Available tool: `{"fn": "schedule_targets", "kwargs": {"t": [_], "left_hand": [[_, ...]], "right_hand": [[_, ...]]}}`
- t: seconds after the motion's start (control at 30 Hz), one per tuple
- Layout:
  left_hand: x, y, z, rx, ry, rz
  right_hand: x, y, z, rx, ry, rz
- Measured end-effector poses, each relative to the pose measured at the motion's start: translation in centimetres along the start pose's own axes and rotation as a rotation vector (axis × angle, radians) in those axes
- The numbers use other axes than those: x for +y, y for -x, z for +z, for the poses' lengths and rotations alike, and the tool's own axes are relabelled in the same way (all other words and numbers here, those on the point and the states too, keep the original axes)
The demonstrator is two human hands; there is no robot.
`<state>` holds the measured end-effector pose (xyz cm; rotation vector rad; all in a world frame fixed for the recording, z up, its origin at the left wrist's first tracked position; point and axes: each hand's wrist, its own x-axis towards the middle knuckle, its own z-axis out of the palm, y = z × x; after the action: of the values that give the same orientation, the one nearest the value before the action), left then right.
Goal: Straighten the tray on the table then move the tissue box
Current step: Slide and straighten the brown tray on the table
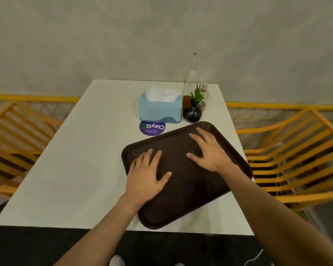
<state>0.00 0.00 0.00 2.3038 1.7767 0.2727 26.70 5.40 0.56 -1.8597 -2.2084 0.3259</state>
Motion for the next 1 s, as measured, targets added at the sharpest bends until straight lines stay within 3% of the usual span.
{"fn": "schedule_targets", "kwargs": {"t": [0.37,0.63,1.0], "left_hand": [[1.0,3.8,5.5,-0.127,-0.109,-0.099],[-3.2,4.3,3.9,-0.148,-0.104,-0.051],[-7.7,6.3,2.0,-0.070,-0.146,-0.253]], "right_hand": [[1.8,-0.9,3.7,-0.353,0.097,-0.098],[-1.0,0.9,6.1,-0.192,0.157,-0.044],[-10.5,2.0,9.6,-0.152,0.187,0.154]]}}
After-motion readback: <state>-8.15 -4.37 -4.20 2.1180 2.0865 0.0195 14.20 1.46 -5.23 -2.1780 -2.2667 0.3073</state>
